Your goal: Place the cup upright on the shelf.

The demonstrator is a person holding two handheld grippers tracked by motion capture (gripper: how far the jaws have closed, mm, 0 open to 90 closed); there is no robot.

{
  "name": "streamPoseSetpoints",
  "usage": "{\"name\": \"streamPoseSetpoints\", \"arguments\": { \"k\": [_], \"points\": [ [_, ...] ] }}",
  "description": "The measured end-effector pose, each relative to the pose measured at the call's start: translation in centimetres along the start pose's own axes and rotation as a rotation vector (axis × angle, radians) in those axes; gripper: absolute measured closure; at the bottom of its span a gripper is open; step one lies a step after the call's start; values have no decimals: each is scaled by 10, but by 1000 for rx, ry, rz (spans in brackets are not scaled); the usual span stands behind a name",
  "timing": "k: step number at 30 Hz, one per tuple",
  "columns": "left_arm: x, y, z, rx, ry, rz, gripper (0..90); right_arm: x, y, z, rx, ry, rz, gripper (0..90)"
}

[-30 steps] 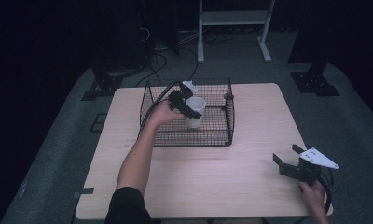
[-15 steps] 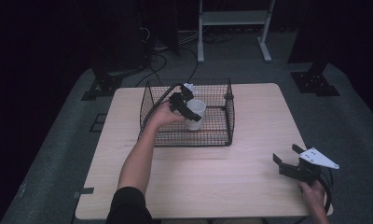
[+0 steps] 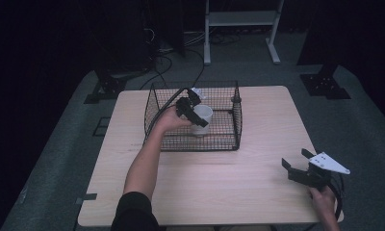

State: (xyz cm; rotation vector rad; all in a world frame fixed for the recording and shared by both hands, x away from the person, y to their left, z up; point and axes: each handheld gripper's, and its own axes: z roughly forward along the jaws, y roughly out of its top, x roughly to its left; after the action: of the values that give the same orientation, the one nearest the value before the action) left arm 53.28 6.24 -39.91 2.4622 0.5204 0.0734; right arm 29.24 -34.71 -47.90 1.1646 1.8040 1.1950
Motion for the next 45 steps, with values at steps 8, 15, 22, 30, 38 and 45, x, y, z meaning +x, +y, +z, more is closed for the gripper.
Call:
{"name": "streamPoseSetpoints", "arguments": {
  "k": [8, 15, 22, 30, 38, 45],
  "points": [
    [0, -1, 1, 14, -3, 3, 204, 0, 0, 0, -1, 0, -2, 131],
    [0, -5, -1, 30, -6, -1, 205, 0, 0, 0, 0, -1, -2, 131],
    [0, -6, -3, 51, 1, 5, 204, 0, 0, 0, 0, -1, -4, 131],
    [1, -8, -10, 37, -18, -26, 111, 0, 0, 0, -2, -2, -1, 130],
    [-4, -7, -28, -12, 13, -21, 69, 0, 0, 0, -2, -1, 0, 131],
    [-12, -11, -44, -65, 49, -8, 69, 0, 0, 0, -2, 0, 1, 131]
  ]
}}
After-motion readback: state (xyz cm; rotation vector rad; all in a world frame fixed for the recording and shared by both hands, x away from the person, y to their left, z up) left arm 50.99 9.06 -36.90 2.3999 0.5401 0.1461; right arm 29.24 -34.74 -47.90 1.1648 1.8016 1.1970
